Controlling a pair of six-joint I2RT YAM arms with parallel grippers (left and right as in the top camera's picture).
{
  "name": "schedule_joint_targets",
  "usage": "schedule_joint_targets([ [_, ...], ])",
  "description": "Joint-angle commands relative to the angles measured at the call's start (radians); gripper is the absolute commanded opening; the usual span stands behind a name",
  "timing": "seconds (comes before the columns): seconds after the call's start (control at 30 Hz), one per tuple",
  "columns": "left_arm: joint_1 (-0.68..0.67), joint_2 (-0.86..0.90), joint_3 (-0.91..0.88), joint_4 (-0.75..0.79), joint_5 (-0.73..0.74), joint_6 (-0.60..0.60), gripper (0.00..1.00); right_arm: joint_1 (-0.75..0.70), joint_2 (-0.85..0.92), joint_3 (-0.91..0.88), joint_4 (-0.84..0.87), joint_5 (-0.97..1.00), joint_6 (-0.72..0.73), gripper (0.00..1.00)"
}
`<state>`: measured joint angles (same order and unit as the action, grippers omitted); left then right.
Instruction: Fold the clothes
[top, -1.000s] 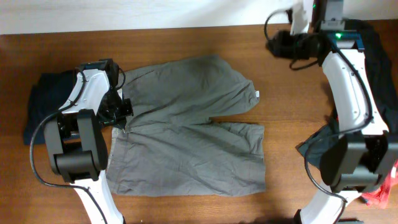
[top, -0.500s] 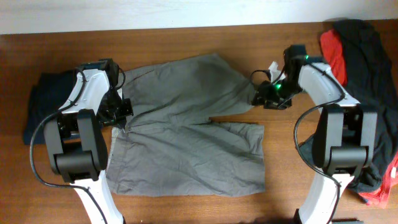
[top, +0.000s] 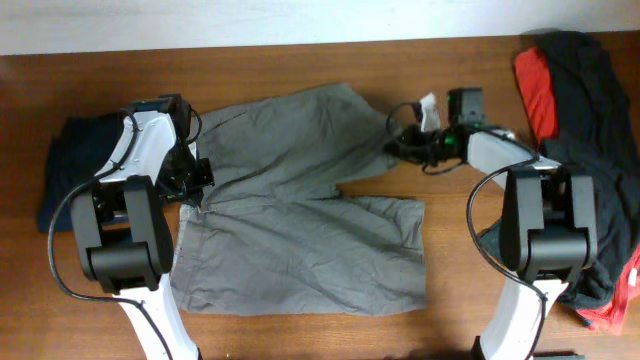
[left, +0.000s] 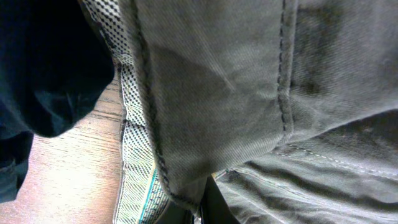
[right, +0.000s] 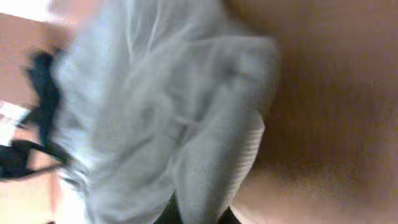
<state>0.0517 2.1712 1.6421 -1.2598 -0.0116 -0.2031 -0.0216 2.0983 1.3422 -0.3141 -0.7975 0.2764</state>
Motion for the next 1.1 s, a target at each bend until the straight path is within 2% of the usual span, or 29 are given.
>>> schedule_joint_targets([
  [0.0,0.000,-0.008,0.007,0.006,-0.019,-0.013,0.04,-0.069,-0.083,0.198,-0.018,-0.154,0.014,0.04],
  [0.07,0.000,-0.008,0.007,0.007,-0.019,-0.013,0.04,-0.098,-0.124,0.336,-0.113,-0.159,-0.008,0.04],
  [0.13,0.000,-0.008,0.007,0.007,-0.019,-0.013,0.04,-0.111,-0.153,0.463,-0.275,-0.070,-0.054,0.04],
  [0.23,0.000,-0.008,0.007,0.008,-0.019,-0.013,0.04,-0.103,-0.162,0.530,-0.525,0.280,-0.085,0.04],
  [0.3,0.000,-0.008,0.007,0.008,-0.019,-0.013,0.04,-0.097,-0.156,0.514,-0.615,0.438,-0.085,0.05],
  [0.37,0.000,-0.008,0.007,0.008,-0.019,-0.013,0.04,-0.097,-0.145,0.479,-0.713,0.643,-0.085,0.10],
  [0.5,0.000,-0.008,0.007,0.008,-0.019,-0.013,0.04,-0.100,-0.132,0.393,-0.734,0.840,-0.084,0.10],
  [0.57,0.000,-0.008,0.007,0.006,-0.019,-0.013,0.04,-0.102,-0.128,0.362,-0.734,0.886,-0.081,0.15],
  [0.7,0.000,-0.008,0.007,0.003,-0.019,-0.013,0.04,-0.118,-0.128,0.338,-0.746,1.053,0.061,0.15],
  [0.8,0.000,-0.008,0.007,0.003,-0.019,-0.013,0.04,-0.139,-0.128,0.339,-0.718,1.025,0.107,0.15],
  [0.97,0.000,-0.008,0.007,0.003,-0.019,-0.013,0.04,-0.149,-0.128,0.339,-0.616,0.699,-0.041,0.24],
  [1.07,0.000,-0.008,0.007,0.007,-0.019,-0.013,0.04,-0.128,-0.115,0.338,-0.563,0.483,-0.129,0.32],
])
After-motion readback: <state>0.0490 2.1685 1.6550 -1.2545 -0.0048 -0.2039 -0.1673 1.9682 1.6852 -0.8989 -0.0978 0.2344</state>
